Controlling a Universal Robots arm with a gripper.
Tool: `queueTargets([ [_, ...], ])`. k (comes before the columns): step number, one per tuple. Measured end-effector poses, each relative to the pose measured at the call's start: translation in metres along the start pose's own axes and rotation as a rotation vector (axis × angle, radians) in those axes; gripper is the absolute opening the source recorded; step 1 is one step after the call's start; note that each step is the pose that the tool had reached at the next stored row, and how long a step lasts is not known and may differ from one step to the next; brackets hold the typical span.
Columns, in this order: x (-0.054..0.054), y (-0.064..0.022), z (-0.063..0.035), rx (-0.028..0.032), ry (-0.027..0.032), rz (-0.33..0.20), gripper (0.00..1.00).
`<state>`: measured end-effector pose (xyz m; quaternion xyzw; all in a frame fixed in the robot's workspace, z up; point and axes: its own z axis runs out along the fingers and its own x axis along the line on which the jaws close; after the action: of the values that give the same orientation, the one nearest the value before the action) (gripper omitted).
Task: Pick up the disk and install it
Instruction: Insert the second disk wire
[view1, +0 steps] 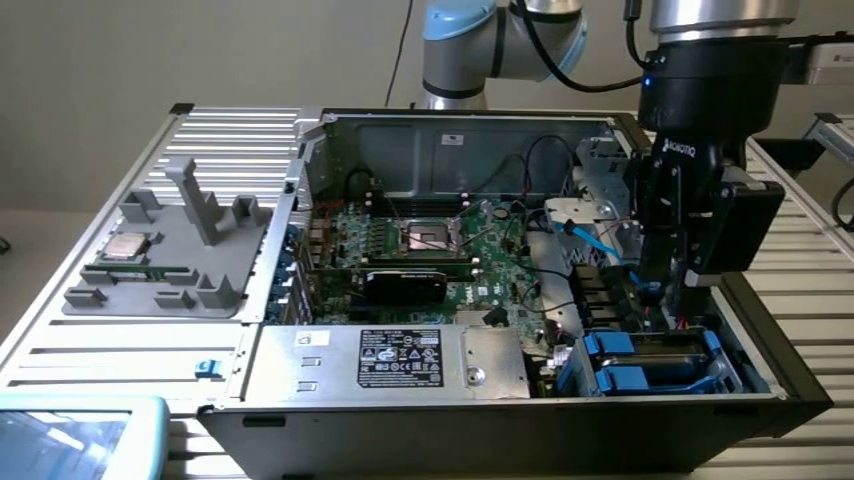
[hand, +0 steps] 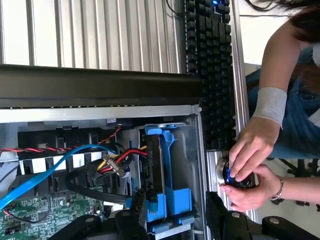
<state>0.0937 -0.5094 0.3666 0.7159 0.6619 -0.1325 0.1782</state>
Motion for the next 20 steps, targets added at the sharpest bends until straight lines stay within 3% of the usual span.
queueTargets([
  [2, -0.0044, 0.0001, 0.0030, 0.0013, 0.0179, 0.001, 0.59],
  [3, -0.0047, 0.0001, 0.0033, 0.0015, 0.0229, 0.002, 0.59],
  [12, -0.0046, 0.0002, 0.0033, 0.0016, 0.0247, 0.002, 0.59],
  [14, -0.0047, 0.0002, 0.0034, 0.0014, 0.0277, 0.002, 0.57],
  [15, -0.0046, 0.0002, 0.0035, 0.0014, 0.0303, 0.002, 0.50],
  [17, -0.0045, 0.0002, 0.0036, 0.0013, 0.0396, 0.003, 0.50],
  [20, -0.0044, 0.0002, 0.0038, -0.0029, 0.0676, 0.007, 0.50],
])
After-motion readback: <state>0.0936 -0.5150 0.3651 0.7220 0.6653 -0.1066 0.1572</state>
